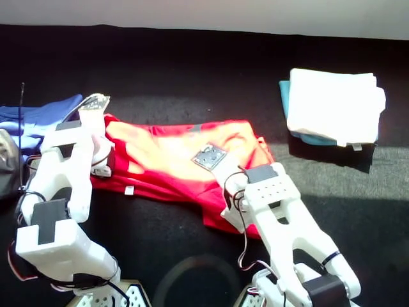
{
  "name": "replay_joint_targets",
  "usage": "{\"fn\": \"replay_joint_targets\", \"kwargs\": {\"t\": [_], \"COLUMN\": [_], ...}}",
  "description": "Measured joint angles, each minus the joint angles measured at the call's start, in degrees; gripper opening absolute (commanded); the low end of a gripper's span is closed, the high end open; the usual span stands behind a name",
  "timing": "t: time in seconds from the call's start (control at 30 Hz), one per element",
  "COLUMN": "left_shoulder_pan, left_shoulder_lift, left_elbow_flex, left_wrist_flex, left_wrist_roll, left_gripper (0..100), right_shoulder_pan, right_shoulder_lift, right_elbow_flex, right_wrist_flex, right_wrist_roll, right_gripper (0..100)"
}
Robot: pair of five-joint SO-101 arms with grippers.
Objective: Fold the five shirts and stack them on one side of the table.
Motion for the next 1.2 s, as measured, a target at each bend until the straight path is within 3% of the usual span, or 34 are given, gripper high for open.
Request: {"fn": "replay_joint_targets", "kwargs": {"t": [0.1,0.37,0.63,1.2], "left_shoulder_pan": [-0.97,-1.58,-1.58,-1.49], "left_shoulder_lift": [0.0,-2.37,-2.46,-3.69], "left_elbow_flex": [-0.44,1.49,1.93,4.66], "left_wrist_flex": [0.18,0.0,-0.97,-4.22], "left_wrist_roll": [0.0,0.0,0.0,0.0], "left_gripper": [1,1,1,1], "right_shoulder_pan": [0.0,0.18,-7.47,-7.65], "right_shoulder_lift": [-0.09,-8.09,-6.15,10.81], "right_elbow_flex": [0.0,-1.93,5.8,6.68], "right_wrist_flex": [2.55,9.05,0.79,-11.78], "right_wrist_roll": [0.0,0.0,-1.93,-2.73], "right_gripper": [17.3,17.4,17.7,16.9]}}
